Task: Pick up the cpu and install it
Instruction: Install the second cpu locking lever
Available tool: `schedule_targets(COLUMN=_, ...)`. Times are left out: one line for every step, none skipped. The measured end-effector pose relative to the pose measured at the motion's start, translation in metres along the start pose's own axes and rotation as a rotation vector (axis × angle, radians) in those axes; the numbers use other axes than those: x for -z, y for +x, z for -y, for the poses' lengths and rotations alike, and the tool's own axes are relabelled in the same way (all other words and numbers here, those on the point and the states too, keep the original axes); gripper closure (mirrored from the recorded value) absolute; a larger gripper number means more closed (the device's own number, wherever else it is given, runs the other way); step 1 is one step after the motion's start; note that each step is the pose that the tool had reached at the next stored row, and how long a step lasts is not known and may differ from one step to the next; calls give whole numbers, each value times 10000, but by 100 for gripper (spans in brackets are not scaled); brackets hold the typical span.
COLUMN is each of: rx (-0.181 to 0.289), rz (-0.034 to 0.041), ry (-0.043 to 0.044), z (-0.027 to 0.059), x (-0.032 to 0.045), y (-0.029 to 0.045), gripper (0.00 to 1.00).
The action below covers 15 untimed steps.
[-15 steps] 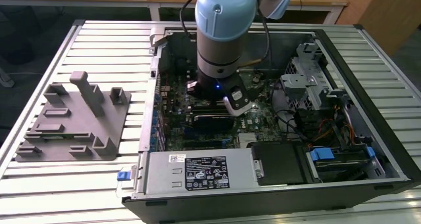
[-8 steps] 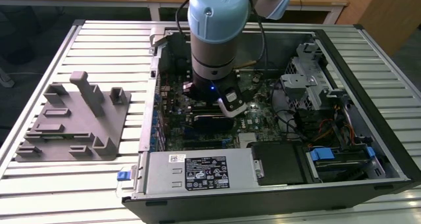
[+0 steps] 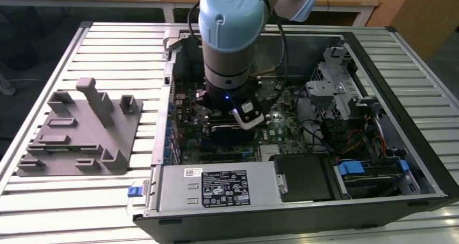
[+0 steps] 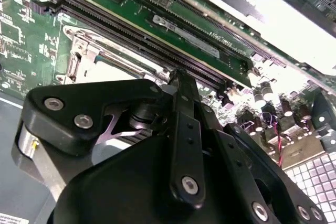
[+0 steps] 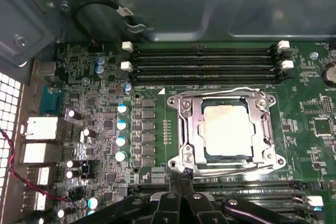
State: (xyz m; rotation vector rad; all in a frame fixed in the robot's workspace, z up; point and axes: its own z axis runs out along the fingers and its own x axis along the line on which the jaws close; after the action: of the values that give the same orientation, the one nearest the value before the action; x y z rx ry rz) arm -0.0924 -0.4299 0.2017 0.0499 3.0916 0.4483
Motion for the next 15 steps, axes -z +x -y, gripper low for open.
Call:
schedule_targets(rx=-2, rz=-1, ry=-46, z=3, x=-7, y=1, gripper=89)
schedule_targets(rx=-5, rz=-1, ry=-77, z=5, x=-16, y=1, gripper=89)
schedule_targets(rx=-8, rz=-1, ry=-100, z=8, x=-25, y=1, gripper=89)
schedule_targets(rx=-13, rz=1, ry=-118, z=11, x=-35, y=1, gripper=89)
schedule_targets(rx=-23, rz=2, ry=-132, z=14, x=-44, y=1, gripper=89)
schedule_targets(rx=-34, rz=4, ry=-150, z=17, x=-52, y=2, gripper=89)
schedule_targets(rx=-45, rz=7, ry=-168, z=19, x=-60, y=2, gripper=89)
schedule_targets(rx=-55, rz=9, ry=-194, z=21, x=-66, y=2, gripper=89)
schedule_targets(rx=-62, rz=11, ry=-218, z=23, x=-73, y=2, gripper=89)
schedule_targets(rx=-71, rz=13, ry=-241, z=24, x=-80, y=2, gripper=89)
schedule_targets(rx=-81, rz=16, ry=-260, z=27, x=-87, y=2, gripper=89)
schedule_targets(rx=-90, rz=18, ry=-275, z=29, x=-93, y=2, gripper=89)
schedule_targets(rx=-99, rz=19, ry=-289, z=31, x=-99, y=2, gripper=89)
schedule_targets(rx=-109, rz=20, ry=-303, z=33, x=-105, y=3, gripper=89)
schedule_targets(rx=-119, rz=22, ry=-316, z=35, x=-110, y=3, gripper=89)
